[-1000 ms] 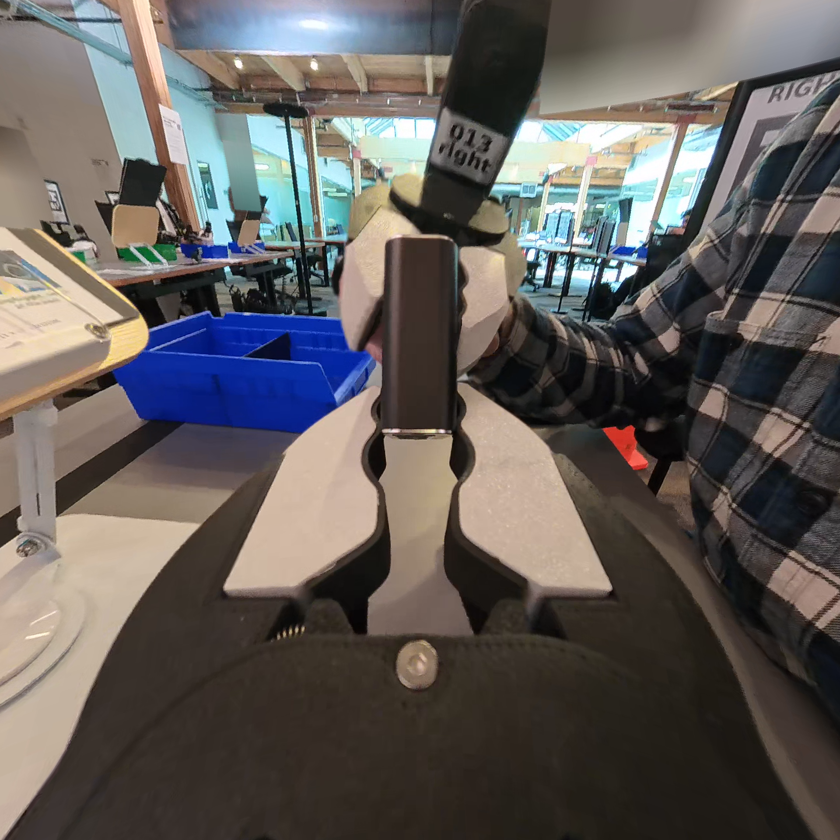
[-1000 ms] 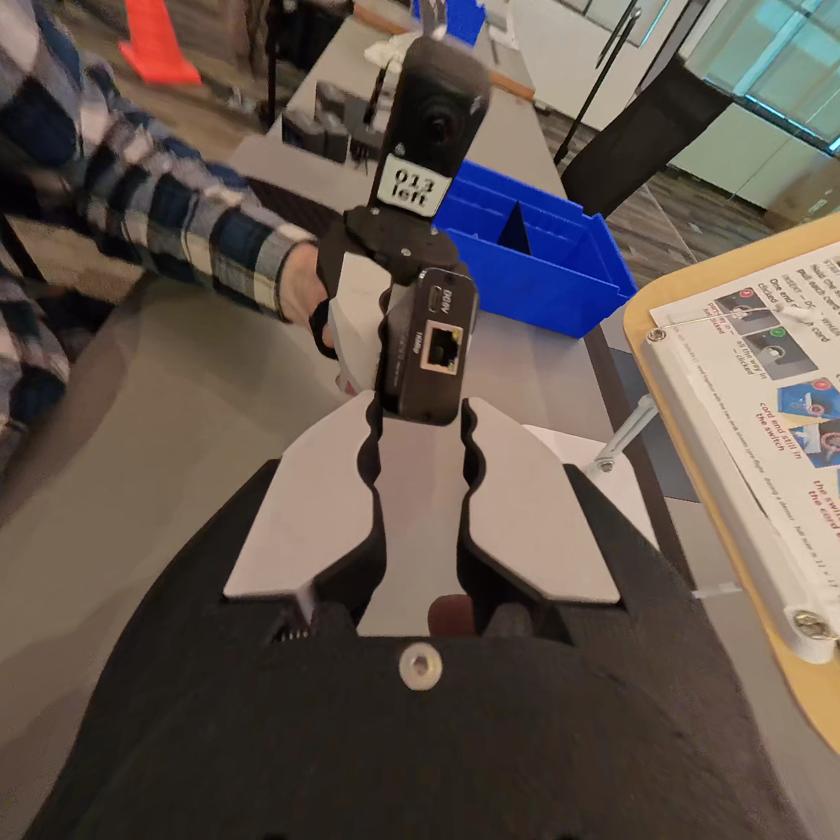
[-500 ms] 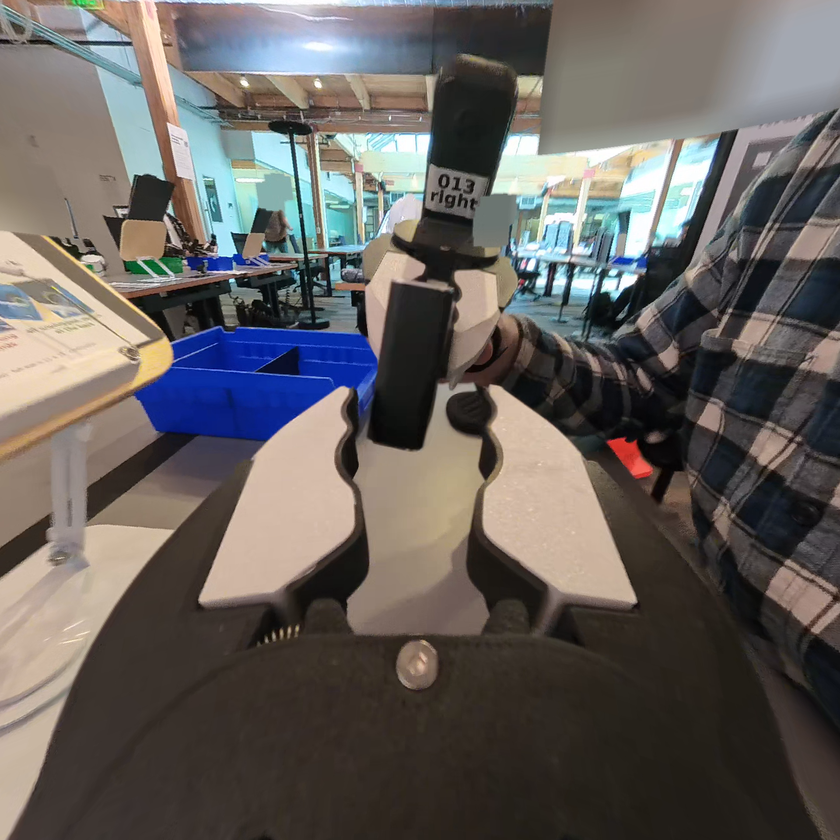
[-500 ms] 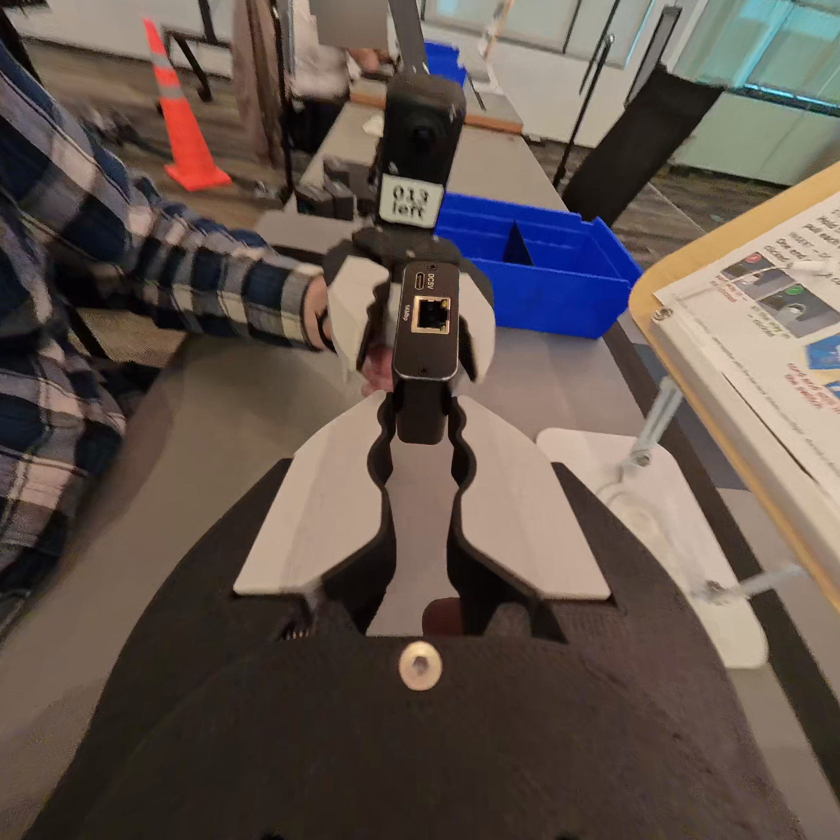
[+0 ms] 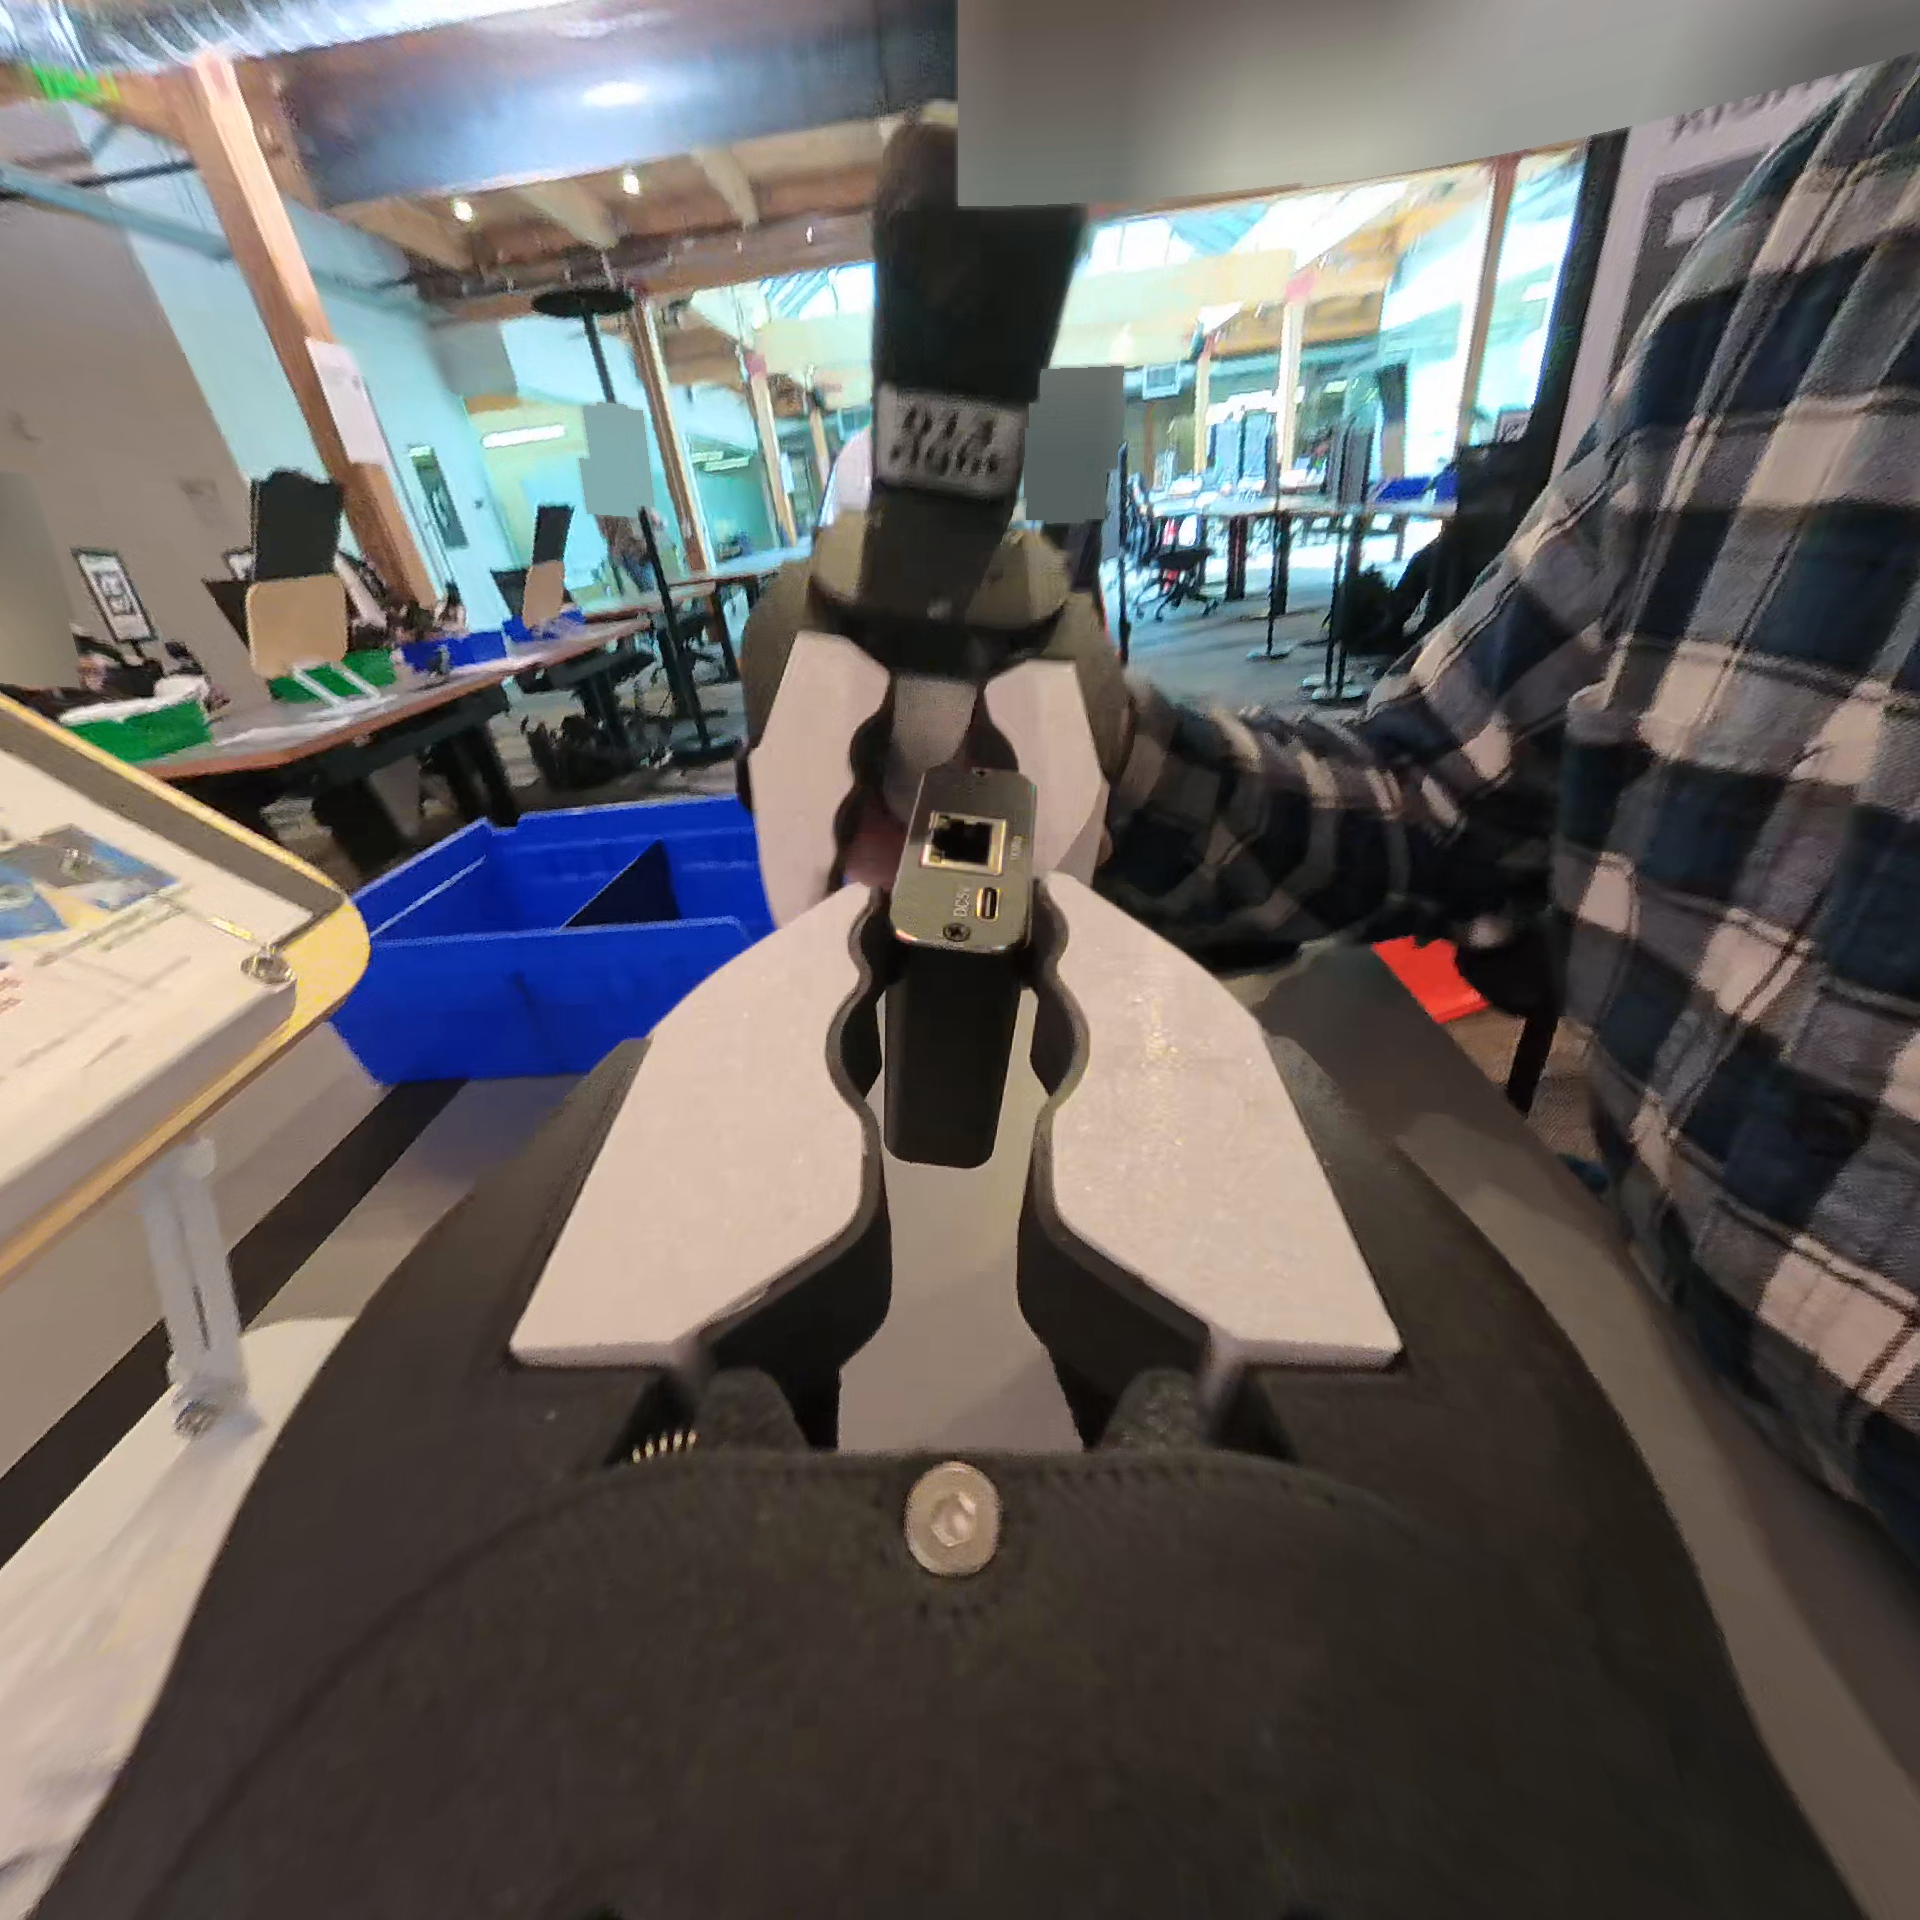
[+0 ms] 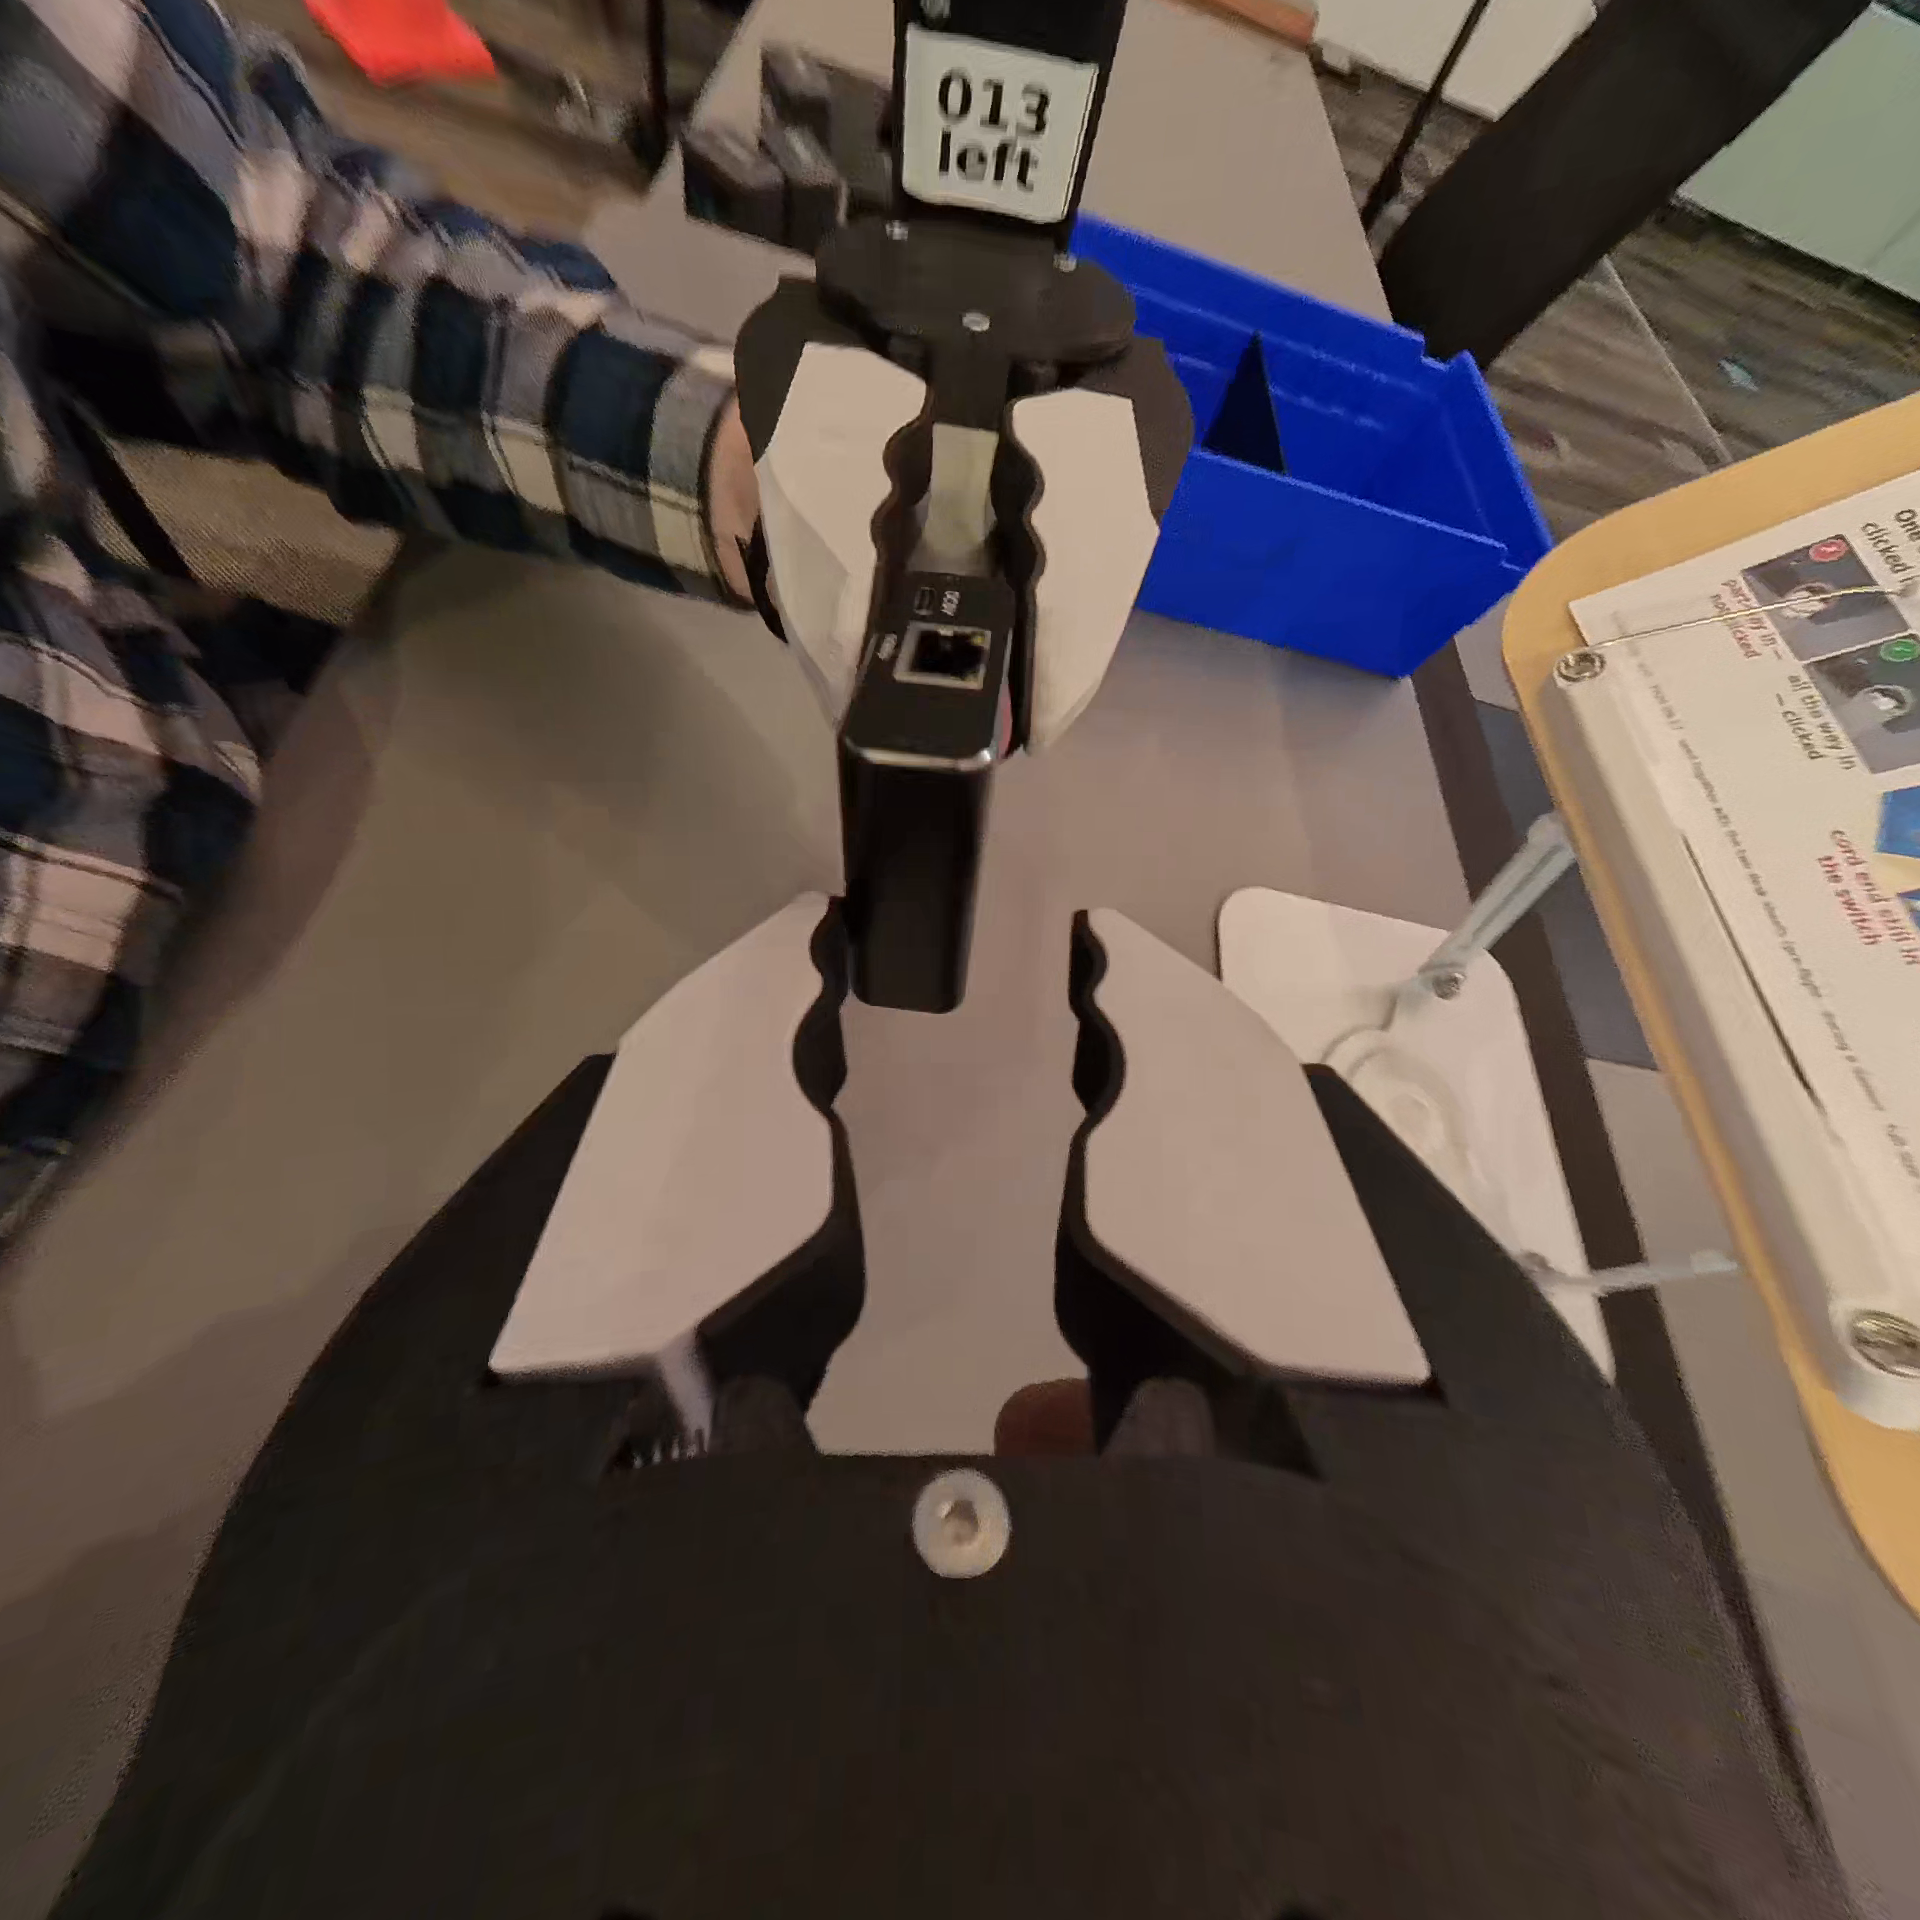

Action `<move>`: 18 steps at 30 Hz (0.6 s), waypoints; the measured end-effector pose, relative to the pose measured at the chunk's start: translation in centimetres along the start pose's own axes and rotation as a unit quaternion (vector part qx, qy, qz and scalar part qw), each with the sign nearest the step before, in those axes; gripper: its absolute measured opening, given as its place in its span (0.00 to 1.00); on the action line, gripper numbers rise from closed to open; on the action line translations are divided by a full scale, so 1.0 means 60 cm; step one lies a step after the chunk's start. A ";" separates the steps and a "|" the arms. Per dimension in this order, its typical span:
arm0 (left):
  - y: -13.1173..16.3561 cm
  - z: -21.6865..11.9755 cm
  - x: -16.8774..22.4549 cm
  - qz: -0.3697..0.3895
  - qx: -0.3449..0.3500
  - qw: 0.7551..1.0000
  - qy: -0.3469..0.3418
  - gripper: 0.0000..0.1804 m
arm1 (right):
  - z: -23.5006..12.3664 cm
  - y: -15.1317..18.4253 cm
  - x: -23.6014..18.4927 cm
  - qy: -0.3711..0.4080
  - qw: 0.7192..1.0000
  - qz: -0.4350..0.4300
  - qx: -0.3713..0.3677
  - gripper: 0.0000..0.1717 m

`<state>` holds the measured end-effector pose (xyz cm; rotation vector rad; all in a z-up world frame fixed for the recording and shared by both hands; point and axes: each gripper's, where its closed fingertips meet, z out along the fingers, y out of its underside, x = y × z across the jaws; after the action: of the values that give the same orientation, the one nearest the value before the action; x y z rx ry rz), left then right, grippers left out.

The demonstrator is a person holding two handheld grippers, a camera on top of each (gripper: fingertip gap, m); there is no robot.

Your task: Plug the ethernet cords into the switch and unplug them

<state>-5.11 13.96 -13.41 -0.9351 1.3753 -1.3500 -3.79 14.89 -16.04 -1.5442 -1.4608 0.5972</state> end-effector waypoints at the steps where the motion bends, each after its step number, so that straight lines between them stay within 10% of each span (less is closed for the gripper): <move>1: -0.007 0.002 0.003 0.000 0.011 1.000 0.006 0.14 | 0.002 -0.003 -0.002 -0.017 1.000 0.017 0.017 0.28; 12: -0.003 -0.001 -0.007 -0.009 -0.001 1.000 -0.024 0.17 | 0.031 -0.005 -0.005 -0.029 0.997 0.027 0.064 0.14; 18: -0.046 -0.154 -0.059 0.095 -0.151 0.971 -0.159 0.25 | 0.039 0.015 0.024 0.022 0.998 0.018 0.056 0.14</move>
<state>-13.44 19.48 -10.92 -1.1338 1.3981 -0.8182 -4.97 17.01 -17.60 -1.4889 -1.3460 0.6509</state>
